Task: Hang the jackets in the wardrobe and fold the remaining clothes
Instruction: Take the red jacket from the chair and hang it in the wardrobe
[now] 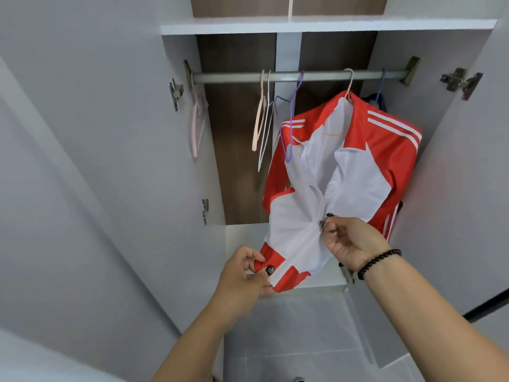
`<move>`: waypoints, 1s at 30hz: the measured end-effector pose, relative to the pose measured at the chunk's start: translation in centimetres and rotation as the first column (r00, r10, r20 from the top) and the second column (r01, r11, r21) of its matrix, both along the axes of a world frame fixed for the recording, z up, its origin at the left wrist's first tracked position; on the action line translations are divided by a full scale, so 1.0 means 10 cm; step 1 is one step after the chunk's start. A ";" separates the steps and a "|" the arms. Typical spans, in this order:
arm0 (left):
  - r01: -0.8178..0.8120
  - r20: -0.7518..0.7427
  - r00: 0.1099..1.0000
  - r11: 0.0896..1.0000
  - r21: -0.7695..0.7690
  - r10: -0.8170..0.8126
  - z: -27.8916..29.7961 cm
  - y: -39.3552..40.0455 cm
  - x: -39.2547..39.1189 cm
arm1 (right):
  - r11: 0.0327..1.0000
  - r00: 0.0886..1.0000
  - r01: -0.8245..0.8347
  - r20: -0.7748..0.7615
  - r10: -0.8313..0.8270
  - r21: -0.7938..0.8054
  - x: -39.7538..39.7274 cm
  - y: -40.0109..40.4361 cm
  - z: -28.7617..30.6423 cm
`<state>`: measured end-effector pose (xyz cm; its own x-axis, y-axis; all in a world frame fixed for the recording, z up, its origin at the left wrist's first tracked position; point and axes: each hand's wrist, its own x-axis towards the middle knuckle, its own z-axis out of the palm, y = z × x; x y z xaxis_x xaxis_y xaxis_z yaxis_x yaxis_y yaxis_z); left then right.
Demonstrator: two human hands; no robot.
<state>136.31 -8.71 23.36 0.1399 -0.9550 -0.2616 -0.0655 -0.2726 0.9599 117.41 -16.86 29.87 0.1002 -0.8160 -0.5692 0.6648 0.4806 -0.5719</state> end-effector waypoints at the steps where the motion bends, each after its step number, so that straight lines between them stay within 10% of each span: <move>1: -0.009 0.000 1.000 1.000 0.006 0.009 0.00 0.00 0.01 | 1.000 0.999 -0.024 -0.029 0.024 -0.018 -0.02 -0.01 0.03; 10: 0.066 0.551 0.834 0.996 -0.064 -0.020 -0.02 -0.28 -0.23 | 0.945 0.880 -0.287 -0.433 0.195 -0.159 -0.13 -0.08 0.02; 21: 0.258 0.489 0.868 0.916 -0.307 -0.080 -0.06 -1.01 -1.22 | 0.960 0.896 -0.261 -0.394 0.204 -0.098 -0.71 -0.39 -0.11; 30: 0.181 0.631 0.773 0.976 -0.121 -0.065 -0.16 -1.41 -1.24 | 0.994 0.976 -0.112 -0.190 0.108 -0.011 -1.13 -1.13 -0.02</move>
<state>123.89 -22.82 21.80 0.0947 -0.9955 0.0036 -0.6833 -0.0624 0.7275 106.08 -28.18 29.70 0.0822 -0.8182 -0.5691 0.4878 0.5310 -0.6929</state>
